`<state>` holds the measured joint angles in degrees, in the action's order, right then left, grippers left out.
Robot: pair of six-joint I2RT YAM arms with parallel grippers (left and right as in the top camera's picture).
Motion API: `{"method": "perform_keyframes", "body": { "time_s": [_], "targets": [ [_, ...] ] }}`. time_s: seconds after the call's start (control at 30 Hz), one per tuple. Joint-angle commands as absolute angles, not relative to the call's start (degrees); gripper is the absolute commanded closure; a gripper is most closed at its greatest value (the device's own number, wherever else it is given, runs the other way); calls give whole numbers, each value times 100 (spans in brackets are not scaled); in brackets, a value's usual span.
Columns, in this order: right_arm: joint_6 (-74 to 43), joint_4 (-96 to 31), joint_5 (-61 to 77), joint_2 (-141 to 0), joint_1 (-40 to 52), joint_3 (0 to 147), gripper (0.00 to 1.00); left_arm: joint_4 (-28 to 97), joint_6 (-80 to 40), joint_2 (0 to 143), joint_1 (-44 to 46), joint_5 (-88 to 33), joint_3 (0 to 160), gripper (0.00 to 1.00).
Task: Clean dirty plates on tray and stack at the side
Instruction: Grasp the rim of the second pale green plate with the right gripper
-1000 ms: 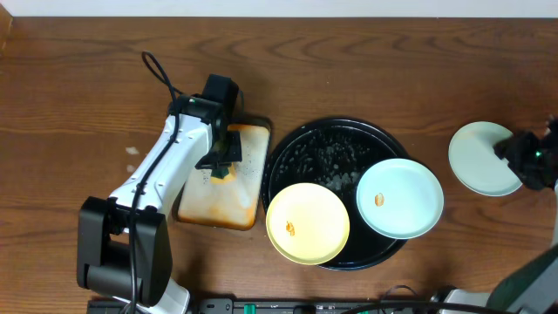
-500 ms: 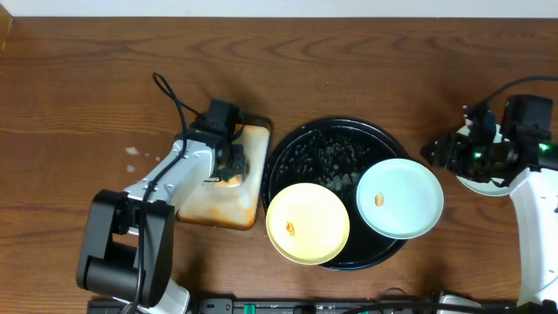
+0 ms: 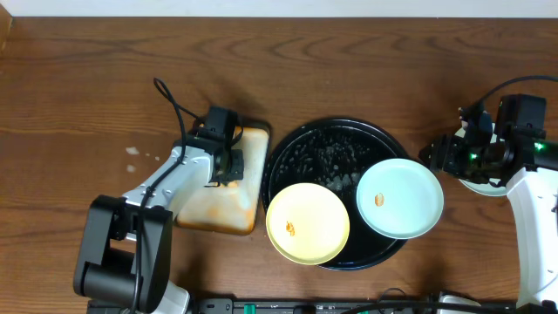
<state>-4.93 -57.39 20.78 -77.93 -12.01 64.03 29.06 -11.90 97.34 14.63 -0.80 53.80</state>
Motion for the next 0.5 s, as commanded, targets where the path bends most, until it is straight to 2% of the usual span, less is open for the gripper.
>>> {"method": "perform_keyframes", "body": {
  "time_s": [0.0,0.17,0.47],
  "targets": [
    [-421,-5791,1520,-7765,-1160,6396,32,3385,-1140,9692,1444,-110,5854,91],
    [-419,-6001,1103,-7889,-1160,6392,32,3905,-1142,9526,1444,-115,6344,91],
    [-856,-5813,690,-8414,-1160,5529,41,4169,-1142,9491,1441,-1070,6676,92]
  ]
}}
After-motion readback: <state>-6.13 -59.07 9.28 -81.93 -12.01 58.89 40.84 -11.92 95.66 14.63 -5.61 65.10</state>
